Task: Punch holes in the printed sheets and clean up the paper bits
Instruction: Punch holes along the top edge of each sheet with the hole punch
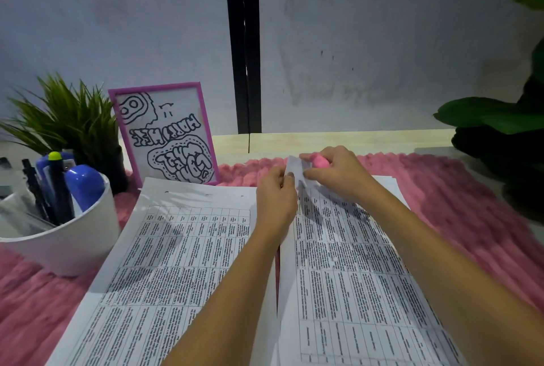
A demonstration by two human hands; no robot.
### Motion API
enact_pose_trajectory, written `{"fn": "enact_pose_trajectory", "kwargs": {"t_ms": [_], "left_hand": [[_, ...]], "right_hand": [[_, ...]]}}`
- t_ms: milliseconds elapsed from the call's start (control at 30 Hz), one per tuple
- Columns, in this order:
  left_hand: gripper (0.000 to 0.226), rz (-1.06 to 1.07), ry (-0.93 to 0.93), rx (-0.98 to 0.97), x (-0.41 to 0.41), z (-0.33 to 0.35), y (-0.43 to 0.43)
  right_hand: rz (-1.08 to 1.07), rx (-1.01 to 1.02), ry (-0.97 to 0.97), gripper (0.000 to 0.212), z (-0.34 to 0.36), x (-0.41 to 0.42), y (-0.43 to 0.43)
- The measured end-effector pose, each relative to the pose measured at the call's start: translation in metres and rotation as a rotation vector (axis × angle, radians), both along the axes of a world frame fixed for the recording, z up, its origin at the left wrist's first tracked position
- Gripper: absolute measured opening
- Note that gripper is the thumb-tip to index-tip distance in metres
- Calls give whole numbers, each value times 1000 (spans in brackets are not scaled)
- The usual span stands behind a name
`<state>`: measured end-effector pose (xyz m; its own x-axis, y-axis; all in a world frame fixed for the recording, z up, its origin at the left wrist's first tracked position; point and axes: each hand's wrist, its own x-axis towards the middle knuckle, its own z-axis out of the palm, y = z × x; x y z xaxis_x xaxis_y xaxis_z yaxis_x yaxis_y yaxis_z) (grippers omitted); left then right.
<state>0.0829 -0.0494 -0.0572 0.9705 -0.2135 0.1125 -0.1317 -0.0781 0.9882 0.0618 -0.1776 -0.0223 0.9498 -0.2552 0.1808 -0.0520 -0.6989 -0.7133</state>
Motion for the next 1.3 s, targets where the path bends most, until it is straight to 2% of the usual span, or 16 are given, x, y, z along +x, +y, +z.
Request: {"fn": "enact_pose_trajectory", "kwargs": {"t_ms": [300,433,600,800,867,900,933,1000,1067,1167,1300], "left_hand": [[17,0,-58,5,-3,-2,-2],[28,-6,-135,73,-6,-3,-3],[29,14,-162,75,-8,0,-4],[23,18,-191,82,-9,0,-1],[21,9,-169,73,-6,-2,-1],[20,9,-156,77,-5,-3,0],[20,9,-150,84,-4,-4,0],[23,11,-154,85,-4,-4,-1],[28,19,-165,76,-4,-4,-2],[23,15,-190,92,-5,-3,-2],[24,4,-243,108,-8,-2,-1]], "right_hand": [[-25,48,16,23,-3,-8,1],[-9,124,23,28,-1,-10,7],[-80,-8,-12,32,3,-8,3],[-37,33,-13,26,8,-6,-1],[10,189,-110,61,21,-5,-2],[11,339,-202,70,31,-2,-3],[-10,496,-310,67,40,2,-4],[-36,773,-519,39,58,13,-3],[-26,937,-652,24,69,25,3],[36,1033,-715,33,70,40,17],[92,1054,-686,42,55,51,22]]}}
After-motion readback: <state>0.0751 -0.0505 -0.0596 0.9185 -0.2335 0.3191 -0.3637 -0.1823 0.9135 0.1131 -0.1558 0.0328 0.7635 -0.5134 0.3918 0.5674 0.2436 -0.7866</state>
